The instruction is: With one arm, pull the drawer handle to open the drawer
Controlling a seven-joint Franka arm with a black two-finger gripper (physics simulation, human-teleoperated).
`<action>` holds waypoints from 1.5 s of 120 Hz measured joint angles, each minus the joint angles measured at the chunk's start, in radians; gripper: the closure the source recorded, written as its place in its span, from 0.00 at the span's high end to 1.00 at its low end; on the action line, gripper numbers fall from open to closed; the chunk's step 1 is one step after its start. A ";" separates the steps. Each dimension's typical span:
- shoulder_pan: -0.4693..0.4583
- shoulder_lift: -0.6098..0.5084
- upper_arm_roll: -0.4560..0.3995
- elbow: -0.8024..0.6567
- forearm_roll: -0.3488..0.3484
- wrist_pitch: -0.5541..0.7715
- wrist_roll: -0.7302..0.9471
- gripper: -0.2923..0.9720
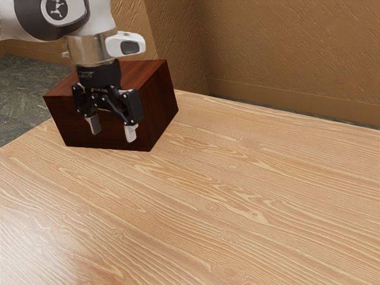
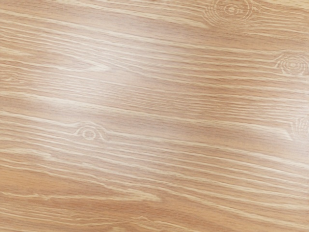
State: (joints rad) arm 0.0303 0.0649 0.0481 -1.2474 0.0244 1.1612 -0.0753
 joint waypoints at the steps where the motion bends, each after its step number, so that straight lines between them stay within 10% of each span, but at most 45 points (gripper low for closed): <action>1: -0.001 0.000 0.000 0.000 0.000 0.005 -0.001 0.77; 62: -0.014 -0.045 0.018 0.179 -0.013 0.079 -0.084 0.77; 87: -0.303 -0.026 0.421 0.185 -0.041 0.115 -0.455 0.77; 112: 0.106 0.053 0.494 0.072 -0.078 0.304 -0.754 0.77; 180: 0.219 0.353 0.491 0.053 -0.259 0.738 -1.192 0.77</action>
State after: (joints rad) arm 0.2495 0.4179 0.5390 -1.1948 -0.2345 1.8987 -1.2669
